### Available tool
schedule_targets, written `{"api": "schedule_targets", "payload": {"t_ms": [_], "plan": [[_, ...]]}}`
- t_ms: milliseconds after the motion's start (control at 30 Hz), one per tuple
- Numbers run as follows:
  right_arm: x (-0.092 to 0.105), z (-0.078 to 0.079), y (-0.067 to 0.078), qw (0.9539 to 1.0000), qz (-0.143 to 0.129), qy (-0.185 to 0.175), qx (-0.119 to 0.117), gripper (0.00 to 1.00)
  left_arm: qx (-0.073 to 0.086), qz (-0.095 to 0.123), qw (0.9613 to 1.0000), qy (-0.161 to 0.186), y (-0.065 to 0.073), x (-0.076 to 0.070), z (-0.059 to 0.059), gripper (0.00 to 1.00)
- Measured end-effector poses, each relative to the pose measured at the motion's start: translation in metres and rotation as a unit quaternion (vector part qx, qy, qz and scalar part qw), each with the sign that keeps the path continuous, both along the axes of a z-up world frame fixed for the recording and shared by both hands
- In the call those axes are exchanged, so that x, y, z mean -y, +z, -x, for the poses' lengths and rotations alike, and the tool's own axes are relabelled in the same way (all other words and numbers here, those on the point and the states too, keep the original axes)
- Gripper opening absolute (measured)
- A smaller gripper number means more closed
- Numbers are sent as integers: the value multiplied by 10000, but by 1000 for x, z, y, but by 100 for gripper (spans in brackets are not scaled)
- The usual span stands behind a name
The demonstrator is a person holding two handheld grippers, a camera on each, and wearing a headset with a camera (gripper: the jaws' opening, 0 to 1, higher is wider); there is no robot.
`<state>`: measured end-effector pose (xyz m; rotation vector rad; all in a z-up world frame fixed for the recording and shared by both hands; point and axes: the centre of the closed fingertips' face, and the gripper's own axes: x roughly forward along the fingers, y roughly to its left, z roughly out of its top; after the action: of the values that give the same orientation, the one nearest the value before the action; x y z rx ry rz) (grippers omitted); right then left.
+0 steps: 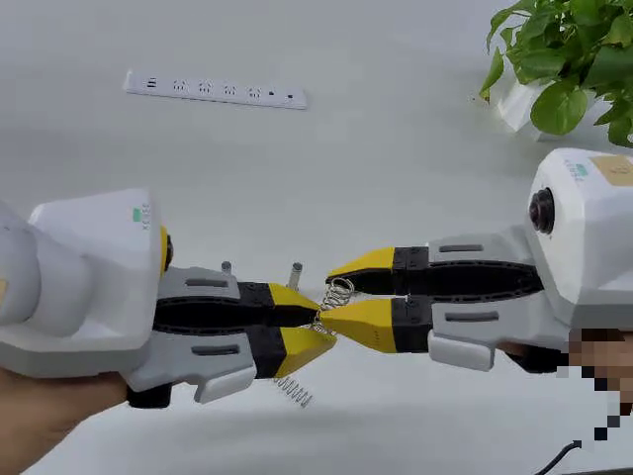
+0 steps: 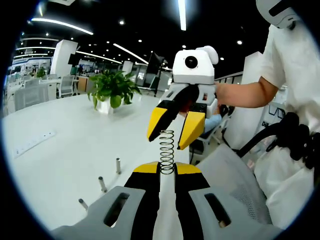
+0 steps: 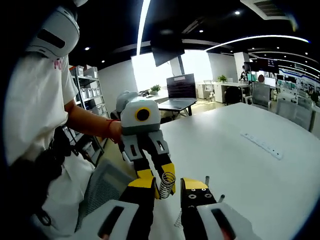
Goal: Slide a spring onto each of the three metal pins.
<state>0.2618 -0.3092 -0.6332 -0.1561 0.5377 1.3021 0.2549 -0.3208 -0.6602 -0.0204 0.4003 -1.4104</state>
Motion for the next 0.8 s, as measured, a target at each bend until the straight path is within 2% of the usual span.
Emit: {"api": "schedule_targets", "payload": {"t_ms": [67, 133, 233, 400, 433, 500, 633, 800], "plan": [[3, 1, 1, 9997, 173, 190, 57, 17, 46, -54, 10000, -28, -1, 0, 1, 6], [5, 3, 1, 9977, 477, 477, 57, 18, 67, -97, 9999, -58, -3, 0, 1, 7], [6, 9, 0, 9916, 872, 947, 81, 20, 105, -158, 9998, -99, -4, 1, 2, 7], [4, 15, -4, 9763, 1424, 1618, 181, 21, 151, -232, 9995, -148, -7, 3, 4, 7], [3, 17, -6, 9710, 1567, 1795, 218, 21, 157, -238, 9995, -159, -7, 4, 4, 7], [2, 19, -8, 9633, 1761, 2010, 253, 21, 161, -250, 9994, -181, -7, 5, 5, 7], [4, 19, -12, 9510, 1996, 2344, 302, 18, 168, -282, 9992, -221, -9, 8, 6, 7], [3, 22, -15, 9411, 2163, 2582, 304, 16, 176, -301, 9991, -259, -10, 11, 7, 7]]}}
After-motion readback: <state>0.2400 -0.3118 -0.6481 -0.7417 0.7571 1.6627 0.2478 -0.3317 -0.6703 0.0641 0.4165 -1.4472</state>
